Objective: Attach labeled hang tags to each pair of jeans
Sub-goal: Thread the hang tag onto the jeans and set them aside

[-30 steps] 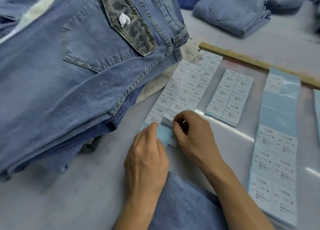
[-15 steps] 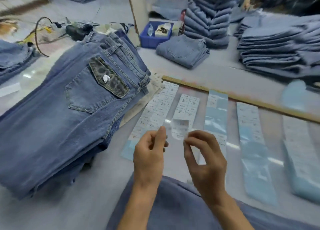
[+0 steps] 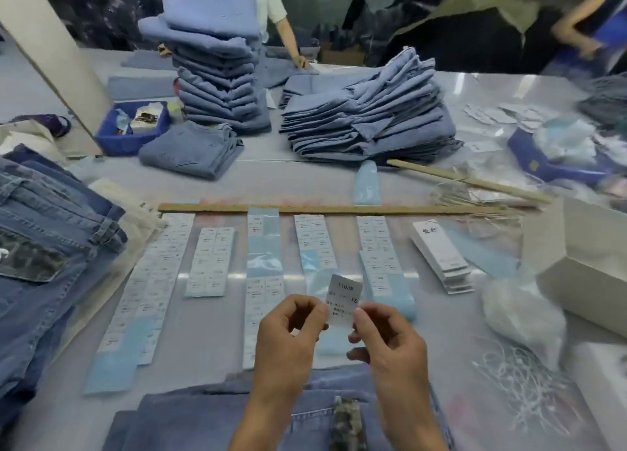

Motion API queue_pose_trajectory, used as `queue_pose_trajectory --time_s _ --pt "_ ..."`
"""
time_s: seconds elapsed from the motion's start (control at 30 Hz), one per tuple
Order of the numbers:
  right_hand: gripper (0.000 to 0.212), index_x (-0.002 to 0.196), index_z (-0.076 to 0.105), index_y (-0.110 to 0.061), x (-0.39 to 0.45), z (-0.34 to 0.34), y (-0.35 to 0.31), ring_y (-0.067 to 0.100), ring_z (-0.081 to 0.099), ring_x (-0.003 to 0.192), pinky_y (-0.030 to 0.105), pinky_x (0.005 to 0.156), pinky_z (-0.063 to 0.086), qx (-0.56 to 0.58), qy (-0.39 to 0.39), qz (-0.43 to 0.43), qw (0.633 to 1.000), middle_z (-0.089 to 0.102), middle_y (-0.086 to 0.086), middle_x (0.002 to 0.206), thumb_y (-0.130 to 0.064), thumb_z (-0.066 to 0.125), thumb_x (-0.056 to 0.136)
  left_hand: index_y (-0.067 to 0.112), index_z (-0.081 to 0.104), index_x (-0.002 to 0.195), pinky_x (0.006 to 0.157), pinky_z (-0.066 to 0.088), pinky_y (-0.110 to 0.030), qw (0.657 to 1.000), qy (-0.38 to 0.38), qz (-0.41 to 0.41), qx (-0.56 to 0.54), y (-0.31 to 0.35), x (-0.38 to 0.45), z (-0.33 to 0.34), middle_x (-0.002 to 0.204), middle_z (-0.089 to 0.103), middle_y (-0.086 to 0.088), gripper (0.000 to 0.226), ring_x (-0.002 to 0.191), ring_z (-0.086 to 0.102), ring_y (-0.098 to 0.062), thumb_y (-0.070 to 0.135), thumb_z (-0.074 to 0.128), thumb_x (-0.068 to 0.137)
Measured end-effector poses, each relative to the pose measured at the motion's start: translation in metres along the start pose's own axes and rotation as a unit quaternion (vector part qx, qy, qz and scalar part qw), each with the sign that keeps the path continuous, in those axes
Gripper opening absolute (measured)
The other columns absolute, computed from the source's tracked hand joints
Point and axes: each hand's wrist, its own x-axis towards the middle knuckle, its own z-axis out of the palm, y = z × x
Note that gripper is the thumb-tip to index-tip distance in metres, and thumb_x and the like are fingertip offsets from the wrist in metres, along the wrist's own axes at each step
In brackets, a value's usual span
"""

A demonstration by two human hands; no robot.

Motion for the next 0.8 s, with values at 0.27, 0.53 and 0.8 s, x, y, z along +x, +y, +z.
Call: queue_pose_trajectory --time_s 0.27,0.53,0.8 --pt "0.016 0.084 0.073 -0.026 0.014 -0.113 0.011 0.008 0.057 0.060 0.019 0.056 0.050 -0.022 0.156 -0.037 0.987 0.067 0.002 0.069 -0.014 0.068 0.093 0.025 0.075 0.077 0.064 0.051 -0.020 0.988 -0.135 0.009 0.081 -0.026 0.001 0.113 0.077 0.074 0.005 0.016 0.073 0.065 -0.009 0.017 0.074 0.091" --pt "0.020 0.082 0.072 -0.022 0.029 -0.197 0.046 0.014 0.046 0.052 0.021 0.050 0.043 0.023 0.310 -0.019 0.950 0.058 0.002 0.060 -0.008 0.066 0.094 0.019 0.069 0.123 0.093 0.050 -0.036 0.887 -0.208 0.185 0.368 -0.062 0.113 0.276 0.120 0.068 0.000 0.027 0.112 0.061 -0.018 0.023 0.068 0.096" --pt "0.022 0.079 0.072 -0.018 0.028 -0.227 0.066 0.012 0.045 0.051 0.018 0.049 0.043 0.045 0.357 -0.002 0.933 0.057 0.002 0.060 -0.003 0.065 0.094 0.008 0.063 0.099 0.070 0.041 -0.036 0.711 -0.252 0.283 0.593 -0.109 0.180 0.324 0.107 0.064 -0.011 0.009 0.106 0.058 -0.032 0.007 0.060 0.091"
